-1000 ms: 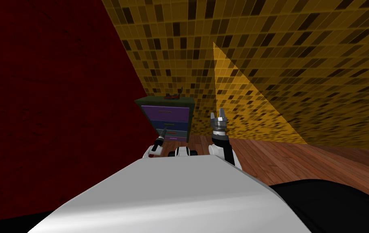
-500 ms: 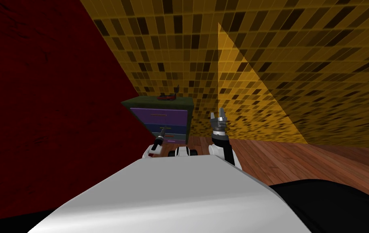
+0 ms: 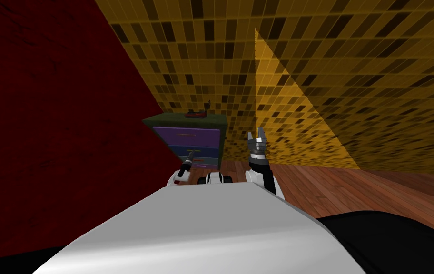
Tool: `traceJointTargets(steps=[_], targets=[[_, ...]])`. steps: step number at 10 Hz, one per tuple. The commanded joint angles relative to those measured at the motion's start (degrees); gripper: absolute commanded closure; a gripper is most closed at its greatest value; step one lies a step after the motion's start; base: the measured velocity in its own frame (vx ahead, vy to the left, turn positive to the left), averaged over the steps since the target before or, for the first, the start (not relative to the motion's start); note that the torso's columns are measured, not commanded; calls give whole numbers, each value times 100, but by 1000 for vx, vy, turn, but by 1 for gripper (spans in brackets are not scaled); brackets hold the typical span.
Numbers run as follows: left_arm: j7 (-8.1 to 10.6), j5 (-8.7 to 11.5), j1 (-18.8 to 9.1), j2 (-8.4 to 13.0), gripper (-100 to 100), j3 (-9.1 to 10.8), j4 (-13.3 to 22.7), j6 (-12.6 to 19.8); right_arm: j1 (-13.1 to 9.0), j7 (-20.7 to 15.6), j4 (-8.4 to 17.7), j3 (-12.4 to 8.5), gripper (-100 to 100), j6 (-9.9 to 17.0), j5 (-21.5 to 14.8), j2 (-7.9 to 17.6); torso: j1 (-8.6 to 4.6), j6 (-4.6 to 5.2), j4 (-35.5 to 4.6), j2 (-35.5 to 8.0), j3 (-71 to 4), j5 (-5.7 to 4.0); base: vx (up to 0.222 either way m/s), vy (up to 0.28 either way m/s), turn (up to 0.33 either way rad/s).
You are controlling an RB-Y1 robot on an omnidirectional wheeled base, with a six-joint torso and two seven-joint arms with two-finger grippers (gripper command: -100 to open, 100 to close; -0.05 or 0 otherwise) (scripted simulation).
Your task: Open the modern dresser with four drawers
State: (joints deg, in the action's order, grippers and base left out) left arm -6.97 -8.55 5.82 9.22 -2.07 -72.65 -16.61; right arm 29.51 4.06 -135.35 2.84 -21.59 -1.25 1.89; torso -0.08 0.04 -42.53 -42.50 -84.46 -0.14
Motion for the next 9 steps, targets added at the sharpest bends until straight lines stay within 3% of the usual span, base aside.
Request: traceJointTargets(steps=[1, 8, 9], targets=[[25, -7, 52, 38, 100, -50, -158, 34, -1, 0, 0, 0, 0, 0, 0, 0, -12, -5, 7, -27, 15, 0, -173, 2, 25], [83, -22, 308, 119, 100, -188, -482, 62, -3, 0, 0, 1, 0, 1, 0, -1, -16, 1, 2, -22, 13, 1, -164, 14, 20], [146, 10, 243, 178, -100, -178, -602, 357, -2, 0, 0, 0, 0, 0, 0, 0, -18, 5, -4, -11, 6, -4, -113, 15, -22]])
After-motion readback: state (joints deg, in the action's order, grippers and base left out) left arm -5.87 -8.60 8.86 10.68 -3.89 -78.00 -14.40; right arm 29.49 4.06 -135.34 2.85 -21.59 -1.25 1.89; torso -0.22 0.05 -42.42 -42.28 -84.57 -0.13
